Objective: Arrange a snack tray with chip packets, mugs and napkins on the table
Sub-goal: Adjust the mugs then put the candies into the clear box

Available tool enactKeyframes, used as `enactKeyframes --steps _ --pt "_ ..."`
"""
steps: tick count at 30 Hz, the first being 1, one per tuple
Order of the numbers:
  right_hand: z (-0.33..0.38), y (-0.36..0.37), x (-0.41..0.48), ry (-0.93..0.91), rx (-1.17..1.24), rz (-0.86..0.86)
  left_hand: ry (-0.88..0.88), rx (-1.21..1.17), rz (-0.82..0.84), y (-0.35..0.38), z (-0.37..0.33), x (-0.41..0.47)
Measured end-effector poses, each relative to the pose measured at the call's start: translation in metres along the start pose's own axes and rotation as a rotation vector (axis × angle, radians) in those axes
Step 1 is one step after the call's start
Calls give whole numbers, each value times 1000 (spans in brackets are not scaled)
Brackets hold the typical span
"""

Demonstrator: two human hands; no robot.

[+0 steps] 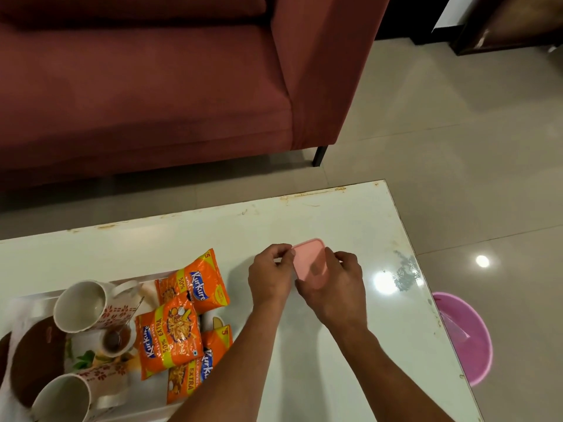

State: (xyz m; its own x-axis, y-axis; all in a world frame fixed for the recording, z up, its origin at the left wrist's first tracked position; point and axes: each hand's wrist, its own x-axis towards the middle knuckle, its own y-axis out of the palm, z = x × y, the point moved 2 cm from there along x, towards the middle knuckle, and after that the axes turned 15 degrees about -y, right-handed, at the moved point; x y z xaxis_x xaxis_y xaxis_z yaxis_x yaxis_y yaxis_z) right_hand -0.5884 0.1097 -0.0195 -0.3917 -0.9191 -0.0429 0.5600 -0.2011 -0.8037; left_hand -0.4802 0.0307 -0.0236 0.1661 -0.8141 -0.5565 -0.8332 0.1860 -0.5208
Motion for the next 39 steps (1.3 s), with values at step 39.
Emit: enactKeyframes --steps 39 --pt "60 64 -129 400 490 -333 228 691 72 -110 31 -10"
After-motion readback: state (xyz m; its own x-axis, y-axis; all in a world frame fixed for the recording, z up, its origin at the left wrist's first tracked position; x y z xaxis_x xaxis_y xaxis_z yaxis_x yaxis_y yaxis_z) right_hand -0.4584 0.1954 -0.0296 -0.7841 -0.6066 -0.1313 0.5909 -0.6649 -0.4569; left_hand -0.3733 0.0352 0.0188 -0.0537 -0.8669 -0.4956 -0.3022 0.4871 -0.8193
